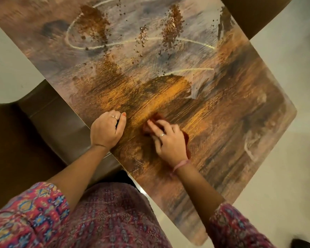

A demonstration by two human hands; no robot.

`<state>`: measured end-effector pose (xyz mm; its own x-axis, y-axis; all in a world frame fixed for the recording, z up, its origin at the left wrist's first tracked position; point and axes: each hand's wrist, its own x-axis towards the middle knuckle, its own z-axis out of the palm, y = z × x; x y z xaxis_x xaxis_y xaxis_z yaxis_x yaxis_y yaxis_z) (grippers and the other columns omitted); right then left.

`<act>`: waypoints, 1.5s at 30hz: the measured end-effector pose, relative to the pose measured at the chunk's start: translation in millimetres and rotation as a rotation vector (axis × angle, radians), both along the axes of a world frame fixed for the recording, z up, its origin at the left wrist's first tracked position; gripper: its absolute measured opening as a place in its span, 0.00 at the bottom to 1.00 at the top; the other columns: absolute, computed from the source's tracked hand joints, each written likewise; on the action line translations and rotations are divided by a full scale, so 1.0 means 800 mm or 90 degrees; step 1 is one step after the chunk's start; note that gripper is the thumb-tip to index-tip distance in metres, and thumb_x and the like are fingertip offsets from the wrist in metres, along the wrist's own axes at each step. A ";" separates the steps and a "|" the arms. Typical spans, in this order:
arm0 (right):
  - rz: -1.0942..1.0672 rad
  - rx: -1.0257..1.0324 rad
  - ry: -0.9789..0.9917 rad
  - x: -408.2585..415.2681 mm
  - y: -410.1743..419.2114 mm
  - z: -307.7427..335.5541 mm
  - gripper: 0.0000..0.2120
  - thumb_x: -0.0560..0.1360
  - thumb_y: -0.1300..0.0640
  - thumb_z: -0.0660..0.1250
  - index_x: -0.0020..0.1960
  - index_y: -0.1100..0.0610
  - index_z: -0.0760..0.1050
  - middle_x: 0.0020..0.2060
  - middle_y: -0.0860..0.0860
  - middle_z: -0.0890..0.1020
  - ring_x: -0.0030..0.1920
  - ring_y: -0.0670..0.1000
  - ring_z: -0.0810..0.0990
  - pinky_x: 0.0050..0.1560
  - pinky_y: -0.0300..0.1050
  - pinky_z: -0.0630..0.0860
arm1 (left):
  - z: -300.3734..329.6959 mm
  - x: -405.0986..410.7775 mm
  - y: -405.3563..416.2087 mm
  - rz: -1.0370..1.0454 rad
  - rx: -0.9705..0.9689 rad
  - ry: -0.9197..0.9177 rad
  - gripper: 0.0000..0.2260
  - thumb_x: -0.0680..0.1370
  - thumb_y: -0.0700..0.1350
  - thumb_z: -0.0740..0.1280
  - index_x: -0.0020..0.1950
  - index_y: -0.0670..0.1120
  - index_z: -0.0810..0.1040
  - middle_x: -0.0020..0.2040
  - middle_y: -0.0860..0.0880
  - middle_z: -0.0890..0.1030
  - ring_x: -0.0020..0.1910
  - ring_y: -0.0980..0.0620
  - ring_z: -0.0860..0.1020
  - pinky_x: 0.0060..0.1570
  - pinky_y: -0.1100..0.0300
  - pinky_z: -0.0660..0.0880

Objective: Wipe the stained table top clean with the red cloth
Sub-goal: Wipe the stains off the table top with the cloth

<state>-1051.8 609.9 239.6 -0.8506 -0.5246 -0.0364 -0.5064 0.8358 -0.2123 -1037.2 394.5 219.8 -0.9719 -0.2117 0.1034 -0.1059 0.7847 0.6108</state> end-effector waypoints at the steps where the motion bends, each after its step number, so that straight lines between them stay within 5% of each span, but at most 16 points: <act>1: -0.046 0.010 0.003 -0.032 0.008 -0.001 0.22 0.77 0.52 0.61 0.70 0.46 0.69 0.61 0.53 0.75 0.49 0.58 0.73 0.45 0.49 0.73 | 0.000 0.000 0.000 0.000 -0.002 0.002 0.16 0.80 0.47 0.58 0.33 0.45 0.71 0.30 0.47 0.74 0.30 0.46 0.72 0.29 0.57 0.65; 10: -0.669 -0.046 -0.018 -0.214 0.064 0.008 0.19 0.80 0.49 0.56 0.71 0.43 0.67 0.71 0.46 0.66 0.63 0.59 0.66 0.58 0.58 0.72 | 0.004 -0.002 0.002 0.005 -0.006 0.003 0.16 0.80 0.48 0.56 0.32 0.47 0.68 0.29 0.48 0.72 0.29 0.46 0.71 0.29 0.58 0.63; 12: -0.606 -0.054 0.016 -0.189 0.026 0.009 0.20 0.80 0.50 0.57 0.71 0.43 0.67 0.70 0.44 0.69 0.59 0.58 0.68 0.54 0.52 0.72 | 0.004 -0.002 0.002 0.006 -0.009 0.000 0.17 0.80 0.49 0.56 0.32 0.46 0.69 0.29 0.48 0.72 0.29 0.46 0.71 0.29 0.58 0.63; 17: -0.074 -0.087 -0.013 -0.055 -0.081 0.001 0.22 0.75 0.54 0.62 0.68 0.41 0.70 0.66 0.42 0.75 0.48 0.52 0.72 0.42 0.47 0.72 | 0.002 -0.004 0.001 0.003 -0.035 0.003 0.18 0.80 0.49 0.55 0.33 0.43 0.73 0.29 0.46 0.74 0.29 0.46 0.72 0.28 0.59 0.63; 22: 0.068 -0.061 -0.031 -0.091 -0.077 0.001 0.22 0.76 0.54 0.63 0.68 0.41 0.70 0.66 0.41 0.75 0.47 0.52 0.72 0.42 0.47 0.73 | 0.001 -0.002 0.001 0.010 -0.039 -0.006 0.19 0.79 0.50 0.54 0.32 0.44 0.71 0.29 0.47 0.74 0.29 0.46 0.72 0.28 0.59 0.61; 29: -0.472 -0.119 -0.087 -0.257 0.039 0.027 0.18 0.80 0.54 0.59 0.69 0.45 0.70 0.64 0.53 0.77 0.63 0.58 0.72 0.61 0.36 0.66 | 0.004 -0.004 0.003 0.005 -0.029 -0.002 0.18 0.80 0.49 0.54 0.32 0.45 0.70 0.29 0.47 0.73 0.29 0.46 0.72 0.28 0.60 0.62; 31: -0.601 -0.199 -0.099 -0.268 0.071 0.040 0.17 0.81 0.58 0.57 0.69 0.54 0.71 0.63 0.60 0.76 0.62 0.61 0.72 0.42 0.16 0.62 | 0.006 -0.004 0.003 0.004 -0.023 -0.015 0.18 0.80 0.49 0.54 0.31 0.44 0.70 0.29 0.47 0.73 0.30 0.45 0.73 0.28 0.58 0.64; 33: -0.667 -0.249 -0.133 -0.274 0.079 0.052 0.16 0.82 0.61 0.54 0.68 0.62 0.70 0.64 0.62 0.75 0.62 0.61 0.73 0.28 0.19 0.63 | 0.007 -0.005 0.003 0.009 -0.022 -0.018 0.19 0.79 0.49 0.54 0.31 0.44 0.71 0.29 0.47 0.74 0.30 0.45 0.73 0.28 0.56 0.66; 36: -0.719 -0.270 -0.122 -0.274 0.047 0.050 0.17 0.83 0.58 0.54 0.69 0.58 0.69 0.63 0.64 0.74 0.50 0.57 0.76 0.38 0.31 0.68 | 0.007 -0.005 0.003 0.011 -0.022 -0.029 0.19 0.79 0.49 0.54 0.31 0.44 0.71 0.29 0.47 0.74 0.30 0.45 0.73 0.28 0.55 0.67; 39: -0.511 -0.084 -0.044 -0.237 -0.029 0.030 0.18 0.79 0.50 0.60 0.68 0.41 0.69 0.61 0.55 0.75 0.53 0.56 0.72 0.52 0.46 0.68 | 0.006 -0.006 0.002 0.006 -0.027 -0.022 0.19 0.80 0.49 0.54 0.31 0.44 0.71 0.29 0.47 0.73 0.30 0.45 0.73 0.28 0.55 0.66; 42: -0.144 -0.092 -0.052 -0.156 -0.102 0.005 0.20 0.75 0.47 0.61 0.67 0.39 0.70 0.66 0.42 0.74 0.52 0.51 0.70 0.46 0.45 0.64 | 0.006 -0.005 0.002 -0.003 -0.036 -0.014 0.19 0.80 0.48 0.54 0.32 0.43 0.71 0.29 0.46 0.74 0.30 0.45 0.73 0.29 0.54 0.67; 45: 0.140 -0.096 -0.082 -0.102 -0.121 0.004 0.21 0.75 0.45 0.59 0.67 0.40 0.70 0.67 0.40 0.73 0.52 0.50 0.70 0.45 0.47 0.67 | 0.006 -0.003 0.000 -0.022 -0.055 -0.002 0.17 0.78 0.47 0.55 0.34 0.42 0.73 0.31 0.45 0.75 0.30 0.44 0.74 0.29 0.52 0.70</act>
<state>-1133.2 513.4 243.0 -0.7095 -0.7033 -0.0442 -0.6324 0.6632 -0.4003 -1039.9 394.7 224.4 -0.9788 -0.1684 0.1170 -0.0794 0.8374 0.5408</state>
